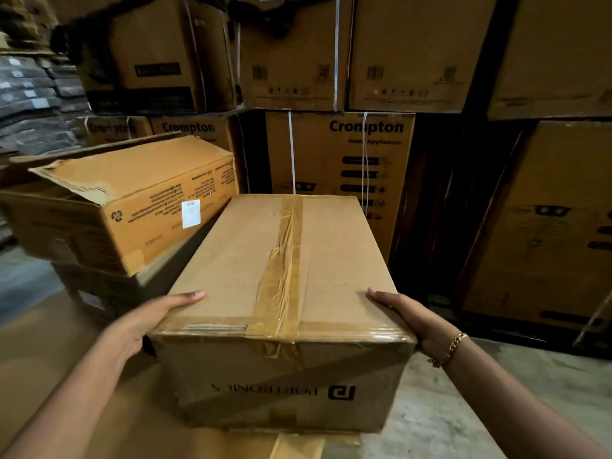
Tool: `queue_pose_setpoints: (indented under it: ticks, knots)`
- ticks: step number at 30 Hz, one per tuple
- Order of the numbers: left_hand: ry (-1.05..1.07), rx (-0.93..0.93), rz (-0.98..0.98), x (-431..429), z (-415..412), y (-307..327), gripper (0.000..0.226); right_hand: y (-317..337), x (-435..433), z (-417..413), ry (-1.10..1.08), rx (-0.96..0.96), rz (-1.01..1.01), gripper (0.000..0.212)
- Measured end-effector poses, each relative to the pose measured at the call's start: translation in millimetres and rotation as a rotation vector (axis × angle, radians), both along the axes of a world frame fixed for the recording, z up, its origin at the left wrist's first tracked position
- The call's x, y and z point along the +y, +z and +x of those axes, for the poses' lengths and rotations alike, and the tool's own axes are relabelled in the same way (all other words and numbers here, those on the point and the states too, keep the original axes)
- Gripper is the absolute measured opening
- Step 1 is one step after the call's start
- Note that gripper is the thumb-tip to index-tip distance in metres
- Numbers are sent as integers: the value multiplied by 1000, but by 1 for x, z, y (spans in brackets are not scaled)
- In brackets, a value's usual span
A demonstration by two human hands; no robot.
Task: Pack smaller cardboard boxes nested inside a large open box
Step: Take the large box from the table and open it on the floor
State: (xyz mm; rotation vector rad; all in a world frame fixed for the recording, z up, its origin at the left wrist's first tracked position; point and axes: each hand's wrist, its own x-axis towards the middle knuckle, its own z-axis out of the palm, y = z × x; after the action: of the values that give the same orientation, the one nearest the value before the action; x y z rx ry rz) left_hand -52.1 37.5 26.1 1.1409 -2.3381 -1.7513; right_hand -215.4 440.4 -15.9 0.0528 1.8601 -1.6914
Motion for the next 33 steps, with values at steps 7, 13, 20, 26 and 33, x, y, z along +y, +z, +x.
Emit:
queue_pose_setpoints:
  ticks: [7,13,20,26,33]
  knots:
    - [-32,191,-65,28,35,-16,96,-14,45,8,30,205,-96,63]
    - [19,371,39,75,65,-47,125,-5,98,10,10,406,-105,88]
    - [55,585,-19,145,42,-8,85,49,124,5,-9,621,-148,68]
    - [85,616,-133,213,40,-38,100,34,199,17,-130,662,-3,56]
    - [-26,570,-233,295,17,-85,87,-14,295,45,-217,613,203,61]
